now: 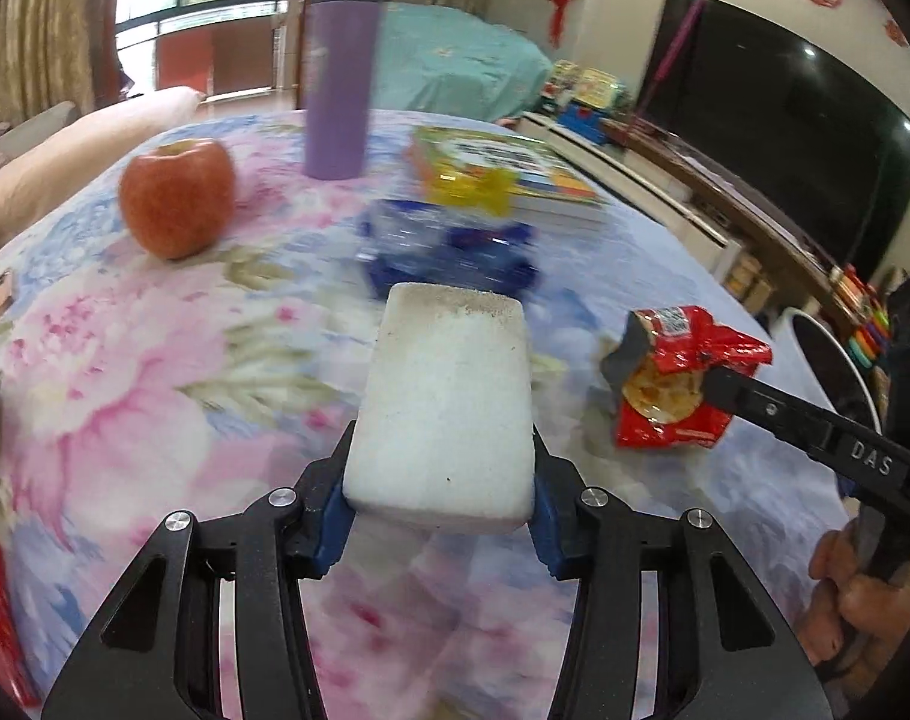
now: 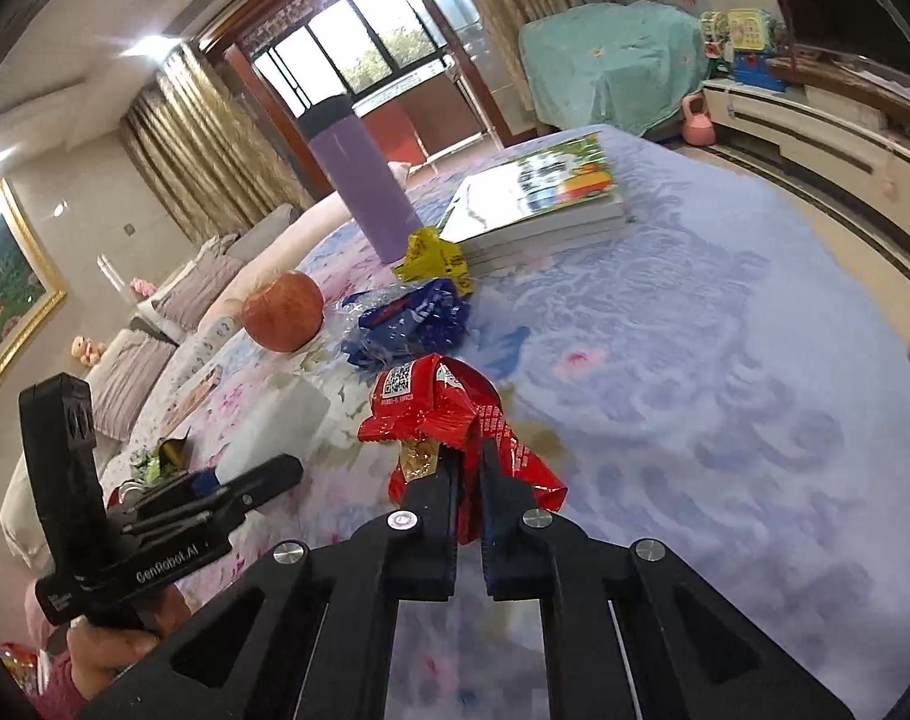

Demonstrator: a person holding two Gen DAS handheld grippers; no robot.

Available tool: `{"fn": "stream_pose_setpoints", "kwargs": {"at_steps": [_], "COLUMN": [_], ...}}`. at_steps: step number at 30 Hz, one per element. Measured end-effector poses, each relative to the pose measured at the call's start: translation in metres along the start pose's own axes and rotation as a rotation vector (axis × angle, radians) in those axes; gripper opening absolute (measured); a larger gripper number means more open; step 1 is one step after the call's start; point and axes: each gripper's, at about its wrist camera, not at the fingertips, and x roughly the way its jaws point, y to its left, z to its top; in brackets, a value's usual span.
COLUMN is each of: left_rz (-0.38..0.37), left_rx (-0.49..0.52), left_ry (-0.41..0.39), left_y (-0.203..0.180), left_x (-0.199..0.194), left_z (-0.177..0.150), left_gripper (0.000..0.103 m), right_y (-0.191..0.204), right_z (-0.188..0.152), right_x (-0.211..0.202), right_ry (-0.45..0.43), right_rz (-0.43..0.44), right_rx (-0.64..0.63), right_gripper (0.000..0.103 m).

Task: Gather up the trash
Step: 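Carry the white foam block and red snack bag over the bin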

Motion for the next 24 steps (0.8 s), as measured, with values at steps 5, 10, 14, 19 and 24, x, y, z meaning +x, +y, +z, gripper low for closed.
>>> {"fn": "stream_pose_setpoints", "kwargs": {"at_steps": [5, 10, 14, 19, 24], "left_rz": [-0.049, -0.091, -0.118, -0.150, -0.175], "left_rx": [0.045, 0.086, 0.118, 0.157, 0.191], "left_ry": [0.003, 0.011, 0.020, 0.030, 0.042], "left_y": [-0.034, -0.064, -0.086, -0.114, -0.137], "left_x": [-0.008, -0.013, -0.015, -0.015, -0.013], "left_z": [-0.008, -0.016, -0.021, -0.025, -0.027], "left_gripper": [0.047, 0.047, 0.047, 0.047, 0.047], "right_y": [-0.016, -0.030, -0.041, -0.051, -0.060], "right_z": [-0.011, -0.019, -0.027, -0.035, -0.043], "right_x": [-0.028, -0.053, -0.074, -0.097, -0.118], "right_ry": [-0.030, -0.059, -0.083, -0.113, -0.143], "right_rz": [-0.019, -0.045, -0.068, -0.094, -0.124], "right_rx": [0.042, 0.073, 0.094, 0.112, 0.128], "right_gripper": [0.005, 0.005, 0.005, 0.005, 0.005]}}
